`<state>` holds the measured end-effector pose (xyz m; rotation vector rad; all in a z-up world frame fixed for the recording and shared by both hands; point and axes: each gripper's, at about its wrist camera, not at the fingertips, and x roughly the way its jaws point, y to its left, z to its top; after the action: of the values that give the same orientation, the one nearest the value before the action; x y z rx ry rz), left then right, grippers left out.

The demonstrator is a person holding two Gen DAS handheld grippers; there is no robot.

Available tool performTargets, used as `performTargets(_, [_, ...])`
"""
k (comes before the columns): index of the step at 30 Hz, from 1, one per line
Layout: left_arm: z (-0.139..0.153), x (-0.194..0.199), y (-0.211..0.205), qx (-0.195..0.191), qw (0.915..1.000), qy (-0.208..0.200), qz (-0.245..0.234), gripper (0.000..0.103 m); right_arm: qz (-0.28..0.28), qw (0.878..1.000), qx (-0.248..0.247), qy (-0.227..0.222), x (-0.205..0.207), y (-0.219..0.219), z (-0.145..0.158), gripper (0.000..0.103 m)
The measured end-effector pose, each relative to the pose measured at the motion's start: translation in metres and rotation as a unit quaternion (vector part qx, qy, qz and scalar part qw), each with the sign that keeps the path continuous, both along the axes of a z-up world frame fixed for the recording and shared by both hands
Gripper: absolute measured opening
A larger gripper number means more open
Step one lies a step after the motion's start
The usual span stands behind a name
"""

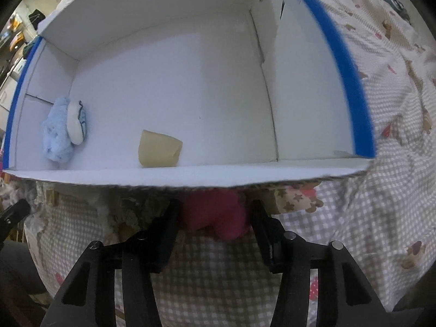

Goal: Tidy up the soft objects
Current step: 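Carry the white scrunchie with the left gripper while the right gripper lifts the pink duck over the box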

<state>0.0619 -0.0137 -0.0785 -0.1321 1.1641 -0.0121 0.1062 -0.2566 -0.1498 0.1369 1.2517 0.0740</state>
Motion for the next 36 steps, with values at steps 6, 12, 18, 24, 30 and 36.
performTargets(6, [-0.003,-0.001,0.0,0.004,1.0,0.004,-0.001,0.009,-0.004,0.999,0.015,-0.029,-0.016,0.0,0.019,0.054])
performTargets(12, [-0.007,-0.002,0.003,0.017,0.9998,0.004,0.004,0.009,-0.009,0.999,0.03,-0.045,-0.044,0.002,0.042,0.054])
performTargets(18, [-0.012,-0.007,0.012,0.028,0.9994,0.014,0.018,0.009,-0.002,0.996,0.054,-0.074,-0.063,0.002,0.065,0.054])
performTargets(24, [0.007,-0.017,0.019,0.006,0.9995,0.011,0.028,0.009,0.015,0.992,0.06,-0.112,-0.08,0.006,0.087,0.054])
performTargets(30, [0.039,-0.025,0.02,0.026,0.999,-0.032,0.02,0.009,0.005,0.987,0.076,-0.139,-0.077,0.004,0.098,0.054])
performTargets(36, [0.061,-0.023,0.023,0.04,0.9973,-0.06,0.016,0.009,0.013,0.981,0.07,-0.181,-0.07,0.003,0.117,0.054])
